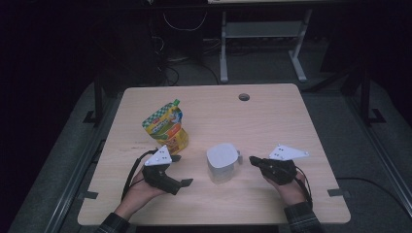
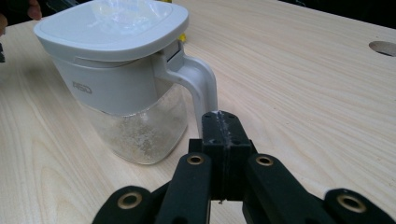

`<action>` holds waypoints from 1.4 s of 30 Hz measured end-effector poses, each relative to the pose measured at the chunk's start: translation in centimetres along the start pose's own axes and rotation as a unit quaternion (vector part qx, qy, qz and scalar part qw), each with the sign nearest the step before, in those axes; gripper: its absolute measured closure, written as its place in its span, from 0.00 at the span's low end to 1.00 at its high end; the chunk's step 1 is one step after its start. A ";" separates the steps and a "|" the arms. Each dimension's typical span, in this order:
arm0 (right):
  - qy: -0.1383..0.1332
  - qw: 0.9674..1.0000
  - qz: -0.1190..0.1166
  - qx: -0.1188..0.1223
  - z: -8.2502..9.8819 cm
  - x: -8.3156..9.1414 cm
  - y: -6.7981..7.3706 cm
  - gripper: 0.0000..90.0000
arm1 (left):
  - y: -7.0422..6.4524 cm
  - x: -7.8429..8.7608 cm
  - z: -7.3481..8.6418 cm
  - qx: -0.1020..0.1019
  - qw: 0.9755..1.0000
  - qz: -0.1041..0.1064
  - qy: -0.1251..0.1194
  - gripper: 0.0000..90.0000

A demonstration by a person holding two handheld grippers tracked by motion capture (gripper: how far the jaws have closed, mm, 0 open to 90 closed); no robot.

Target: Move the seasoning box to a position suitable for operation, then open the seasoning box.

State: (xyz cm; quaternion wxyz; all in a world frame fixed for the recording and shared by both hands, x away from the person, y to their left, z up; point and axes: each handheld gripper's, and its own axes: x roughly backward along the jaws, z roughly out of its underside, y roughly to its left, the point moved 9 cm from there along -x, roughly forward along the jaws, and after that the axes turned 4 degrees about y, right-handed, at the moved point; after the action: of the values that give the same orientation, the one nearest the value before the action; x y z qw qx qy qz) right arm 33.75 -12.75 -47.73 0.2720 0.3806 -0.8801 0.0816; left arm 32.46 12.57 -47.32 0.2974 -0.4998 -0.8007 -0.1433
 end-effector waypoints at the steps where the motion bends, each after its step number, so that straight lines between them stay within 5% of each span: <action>1: 0.000 1.000 -0.001 -0.001 0.0 0.0 0.0 1.00 | 0.0 -0.1 -0.2 -0.002 1.000 0.000 -0.003 0.06; 21: -0.001 1.000 0.002 -0.015 0.0 0.1 -0.5 1.00 | -0.5 -1.9 -3.5 -0.031 0.999 0.025 -0.017 0.06; 42: -0.002 1.000 0.005 -0.017 0.1 0.1 -0.6 1.00 | -1.9 -6.1 -5.2 -0.051 0.997 0.053 -0.011 0.07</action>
State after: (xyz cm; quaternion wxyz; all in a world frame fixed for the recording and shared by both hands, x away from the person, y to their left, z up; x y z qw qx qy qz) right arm 34.10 -13.25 -47.76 0.2759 0.3716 -0.8839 0.0667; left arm 34.47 4.58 -46.86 0.2697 -0.5577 -0.7681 -0.1619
